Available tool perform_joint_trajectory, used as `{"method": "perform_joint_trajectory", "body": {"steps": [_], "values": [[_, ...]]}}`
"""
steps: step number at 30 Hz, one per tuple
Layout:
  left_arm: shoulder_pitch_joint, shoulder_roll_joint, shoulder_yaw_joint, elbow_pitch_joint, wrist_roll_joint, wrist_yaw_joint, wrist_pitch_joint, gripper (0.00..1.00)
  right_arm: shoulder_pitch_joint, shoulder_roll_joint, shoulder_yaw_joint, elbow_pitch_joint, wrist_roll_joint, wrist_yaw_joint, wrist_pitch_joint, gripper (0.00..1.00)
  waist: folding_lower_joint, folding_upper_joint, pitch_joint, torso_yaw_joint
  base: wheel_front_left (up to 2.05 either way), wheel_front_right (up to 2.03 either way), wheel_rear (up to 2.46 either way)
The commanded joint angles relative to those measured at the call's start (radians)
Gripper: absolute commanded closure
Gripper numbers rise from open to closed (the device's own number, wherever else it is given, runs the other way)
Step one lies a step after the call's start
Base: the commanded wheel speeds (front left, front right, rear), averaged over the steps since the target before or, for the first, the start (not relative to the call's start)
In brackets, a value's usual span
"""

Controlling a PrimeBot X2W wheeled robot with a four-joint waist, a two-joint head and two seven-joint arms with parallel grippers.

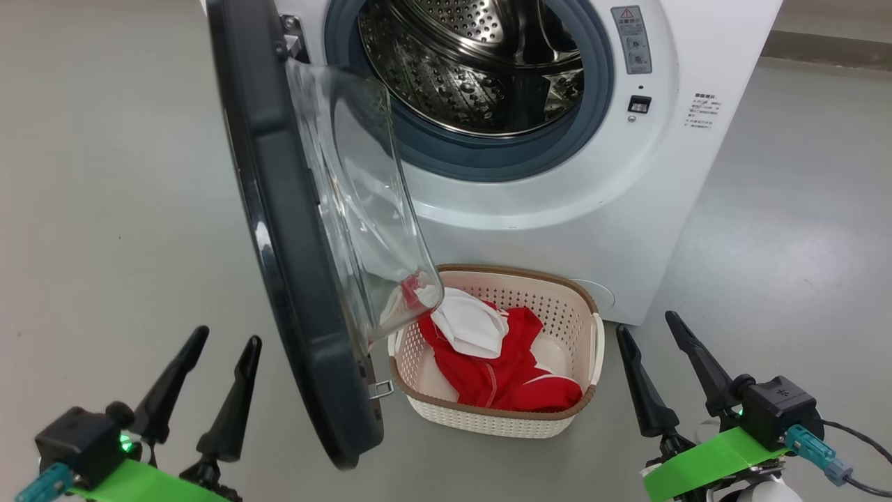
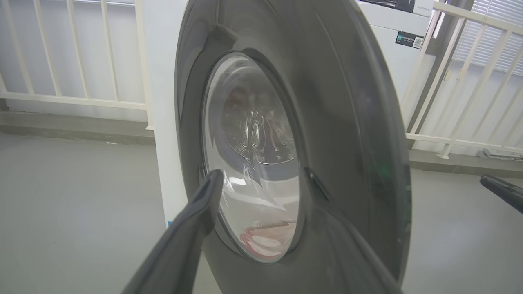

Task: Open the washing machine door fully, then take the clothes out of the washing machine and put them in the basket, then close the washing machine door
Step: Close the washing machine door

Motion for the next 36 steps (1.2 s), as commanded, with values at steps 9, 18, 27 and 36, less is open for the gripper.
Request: {"method": "perform_joint_trajectory", "body": {"steps": [9, 18, 27, 36], "values": [[0.036, 0.009, 0.044, -0.060, 0.109, 0.032, -0.029, 0.00, -0.031, -0.006, 0.025, -0.028, 0.005, 0.007, -0.006, 0.00, 0.0000, 0.0000, 0.005, -0.003, 0.00, 0.00, 0.00], [0.080, -0.043, 0.053, -0.064, 0.120, 0.026, -0.032, 0.00, -0.031, -0.006, 0.026, -0.023, 0.007, 0.007, -0.006, 0.00, 0.0000, 0.0000, -0.001, -0.008, 0.00, 0.00, 0.00], [0.095, -0.065, 0.077, -0.067, 0.151, 0.030, -0.032, 0.00, -0.020, -0.006, 0.028, -0.022, 0.011, 0.007, -0.006, 0.00, 0.0000, 0.0000, -0.015, -0.002, 0.00, 0.00, 0.00], [0.101, -0.071, 0.084, -0.065, 0.176, 0.032, -0.032, 0.00, -0.017, -0.006, 0.031, -0.022, 0.014, 0.007, -0.006, 0.00, 0.0000, 0.0000, -0.018, 0.003, 0.00, 0.00, 0.00]]}}
